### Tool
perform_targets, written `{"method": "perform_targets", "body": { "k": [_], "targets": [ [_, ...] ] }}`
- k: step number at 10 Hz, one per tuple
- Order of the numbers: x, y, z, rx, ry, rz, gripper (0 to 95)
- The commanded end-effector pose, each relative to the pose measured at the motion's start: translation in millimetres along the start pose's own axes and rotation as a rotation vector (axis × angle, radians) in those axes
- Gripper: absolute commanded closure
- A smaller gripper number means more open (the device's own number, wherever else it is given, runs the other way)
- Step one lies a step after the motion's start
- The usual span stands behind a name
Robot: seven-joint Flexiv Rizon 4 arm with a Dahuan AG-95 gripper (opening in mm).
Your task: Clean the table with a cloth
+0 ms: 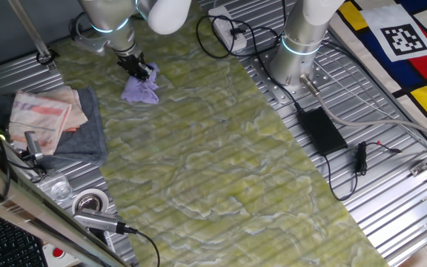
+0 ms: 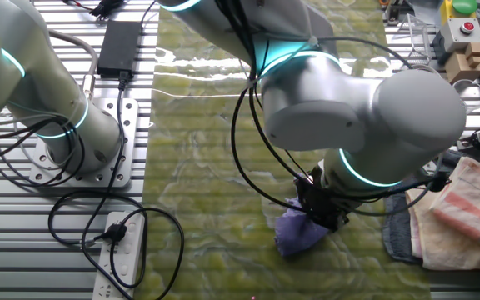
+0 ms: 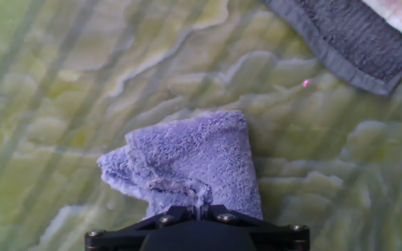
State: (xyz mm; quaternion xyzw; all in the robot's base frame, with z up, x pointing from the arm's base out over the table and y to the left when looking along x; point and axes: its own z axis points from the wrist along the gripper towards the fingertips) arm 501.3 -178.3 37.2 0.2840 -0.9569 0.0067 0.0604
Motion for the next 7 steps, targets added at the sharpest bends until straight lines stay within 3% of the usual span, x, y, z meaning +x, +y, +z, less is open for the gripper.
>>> {"method": "perform_targets", "body": {
  "k": [1,2,4,7],
  "targets": [
    [1.0,0.9,-0.6,0.028,-0.033,-0.136,95.0],
    [1.0,0.9,-0.6,0.028,-0.032,-0.154,95.0],
    [-6.7,-22.8,-7.2,0.037,-0.032,-0.216,95.0],
    [-10.1,-52.6,-7.2,0.066,-0.056,-0.314,95.0]
  ]
}}
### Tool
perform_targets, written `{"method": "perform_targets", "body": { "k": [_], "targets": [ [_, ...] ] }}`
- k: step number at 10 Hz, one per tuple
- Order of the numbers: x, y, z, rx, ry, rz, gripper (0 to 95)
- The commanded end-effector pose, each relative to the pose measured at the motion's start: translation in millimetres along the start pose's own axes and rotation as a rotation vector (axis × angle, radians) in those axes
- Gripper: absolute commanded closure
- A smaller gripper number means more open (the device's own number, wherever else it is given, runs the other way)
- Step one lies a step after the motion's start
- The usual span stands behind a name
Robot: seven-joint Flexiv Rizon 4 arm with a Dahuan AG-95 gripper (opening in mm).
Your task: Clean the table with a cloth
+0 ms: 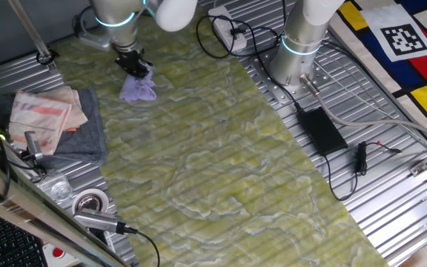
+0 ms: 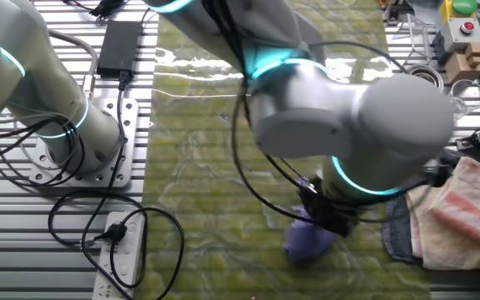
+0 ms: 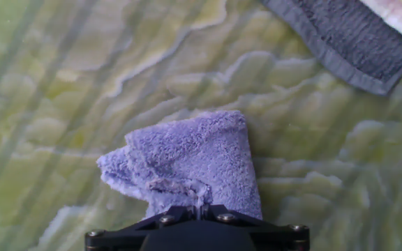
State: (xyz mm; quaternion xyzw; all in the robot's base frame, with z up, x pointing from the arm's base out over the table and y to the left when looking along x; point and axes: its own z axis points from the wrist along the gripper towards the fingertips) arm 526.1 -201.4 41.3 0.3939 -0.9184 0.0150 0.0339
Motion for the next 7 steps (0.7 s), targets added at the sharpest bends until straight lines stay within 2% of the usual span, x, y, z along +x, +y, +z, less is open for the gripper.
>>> {"method": "perform_targets", "body": {
  "k": [1,2,5,7],
  "targets": [
    [4.8,-27.6,-1.3,0.023,-0.011,-0.101,95.0],
    [7.6,-30.6,-1.7,0.024,-0.009,-0.099,95.0],
    [11.6,-32.0,-0.8,-0.008,-0.006,-0.044,95.0],
    [11.7,-19.6,3.0,-0.045,-0.028,0.057,95.0]
  ]
}}
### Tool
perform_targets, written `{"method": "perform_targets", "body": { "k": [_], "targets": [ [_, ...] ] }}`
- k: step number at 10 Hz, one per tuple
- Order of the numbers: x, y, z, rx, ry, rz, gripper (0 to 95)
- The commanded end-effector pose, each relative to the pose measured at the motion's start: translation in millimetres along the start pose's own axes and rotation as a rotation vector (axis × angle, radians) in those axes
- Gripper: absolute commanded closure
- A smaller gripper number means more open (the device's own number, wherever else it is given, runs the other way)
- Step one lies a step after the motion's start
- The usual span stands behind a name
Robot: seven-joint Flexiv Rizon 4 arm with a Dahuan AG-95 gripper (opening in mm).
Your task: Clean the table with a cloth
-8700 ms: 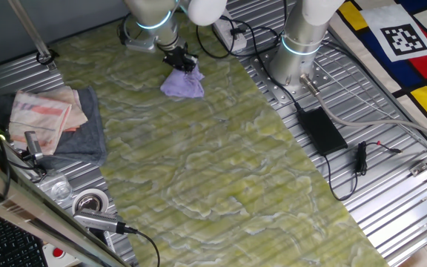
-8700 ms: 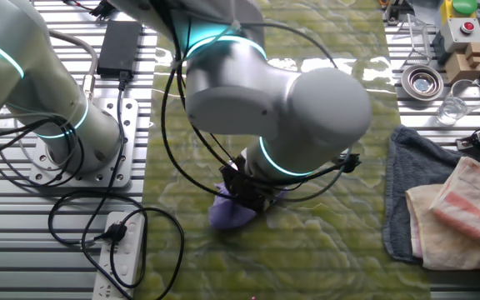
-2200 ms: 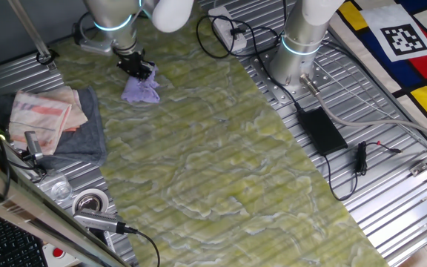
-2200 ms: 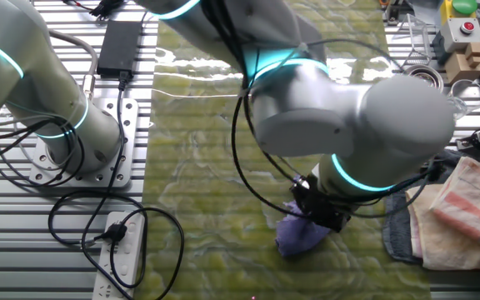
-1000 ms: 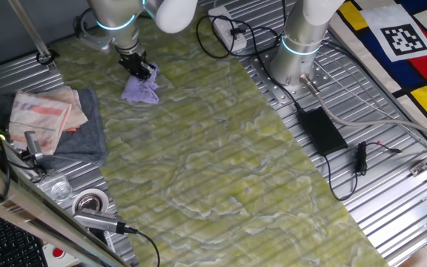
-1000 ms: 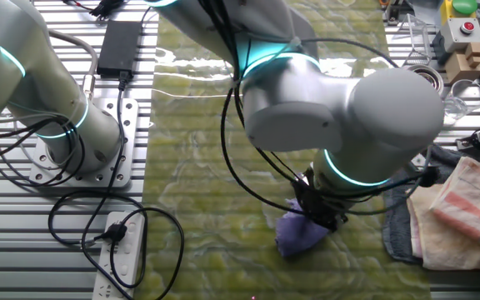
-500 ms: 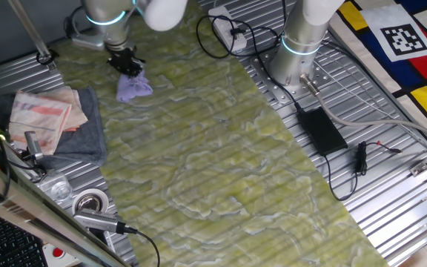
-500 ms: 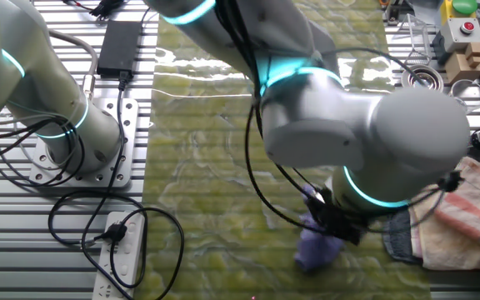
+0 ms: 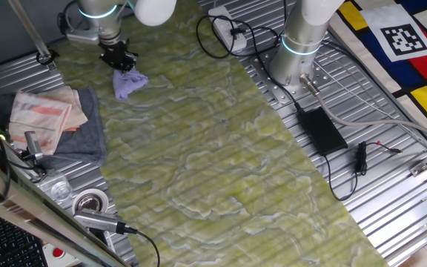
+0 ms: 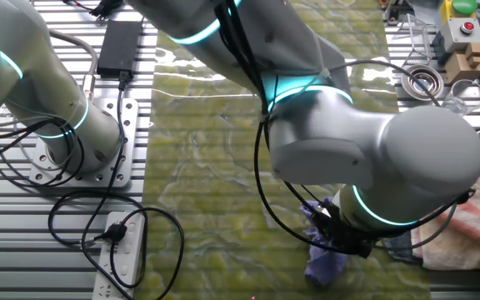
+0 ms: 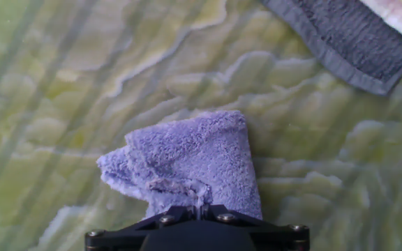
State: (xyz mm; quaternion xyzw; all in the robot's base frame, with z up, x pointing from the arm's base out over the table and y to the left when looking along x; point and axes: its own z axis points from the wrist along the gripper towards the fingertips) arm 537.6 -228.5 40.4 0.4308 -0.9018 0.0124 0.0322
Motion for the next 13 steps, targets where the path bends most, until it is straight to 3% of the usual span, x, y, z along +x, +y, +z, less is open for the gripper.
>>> {"method": "perform_targets", "body": {
  "k": [1,5,8,11,13],
  "targets": [
    [-3.8,16.1,2.6,-0.049,-0.027,0.171,95.0],
    [-22.5,63.7,3.1,-0.061,-0.02,0.3,95.0],
    [-28.5,92.5,2.8,-0.093,-0.038,0.391,95.0],
    [-36.1,112.0,-2.9,-0.123,-0.052,0.48,95.0],
    [-36.1,112.0,-2.9,-0.15,-0.067,0.532,95.0]
  ]
}}
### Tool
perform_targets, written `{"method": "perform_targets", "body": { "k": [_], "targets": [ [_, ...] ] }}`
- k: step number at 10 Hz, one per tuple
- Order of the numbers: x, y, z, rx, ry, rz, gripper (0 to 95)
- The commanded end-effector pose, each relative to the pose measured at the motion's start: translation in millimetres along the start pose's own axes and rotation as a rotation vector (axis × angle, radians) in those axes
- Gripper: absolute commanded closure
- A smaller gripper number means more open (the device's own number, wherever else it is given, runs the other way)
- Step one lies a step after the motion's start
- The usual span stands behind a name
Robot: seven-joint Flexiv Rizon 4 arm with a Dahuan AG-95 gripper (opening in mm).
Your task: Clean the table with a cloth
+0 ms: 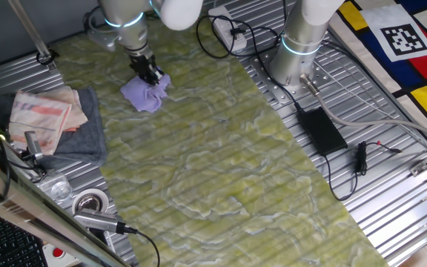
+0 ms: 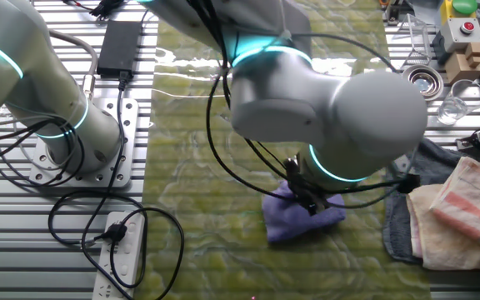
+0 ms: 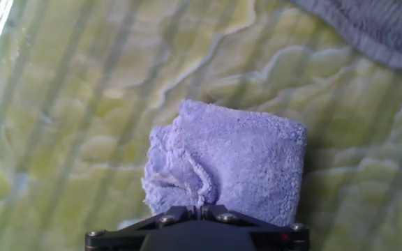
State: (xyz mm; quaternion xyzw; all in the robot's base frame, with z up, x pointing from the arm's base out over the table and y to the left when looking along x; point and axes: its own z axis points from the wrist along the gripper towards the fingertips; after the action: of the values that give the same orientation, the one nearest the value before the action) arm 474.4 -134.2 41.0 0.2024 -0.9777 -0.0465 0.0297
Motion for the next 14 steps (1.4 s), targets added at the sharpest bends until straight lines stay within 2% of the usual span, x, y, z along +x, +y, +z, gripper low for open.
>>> {"method": "perform_targets", "body": {
  "k": [1,3,5,6,7,8,10,12,14],
  "targets": [
    [-0.6,4.3,0.1,-0.043,-0.017,0.079,95.0],
    [-0.6,4.3,0.1,-0.059,-0.037,0.114,95.0],
    [-0.6,4.3,0.1,-0.04,-0.024,0.085,95.0],
    [-0.6,4.3,0.1,-0.013,-0.014,0.037,95.0],
    [-0.6,4.3,0.1,0.029,0.005,-0.024,95.0],
    [-0.6,4.3,0.1,0.082,0.04,-0.11,95.0],
    [-0.6,4.3,0.1,0.115,0.068,-0.205,95.0],
    [-0.6,4.3,0.1,0.103,0.063,-0.288,95.0],
    [-0.6,4.3,0.1,0.101,0.064,-0.316,95.0]
  ]
}}
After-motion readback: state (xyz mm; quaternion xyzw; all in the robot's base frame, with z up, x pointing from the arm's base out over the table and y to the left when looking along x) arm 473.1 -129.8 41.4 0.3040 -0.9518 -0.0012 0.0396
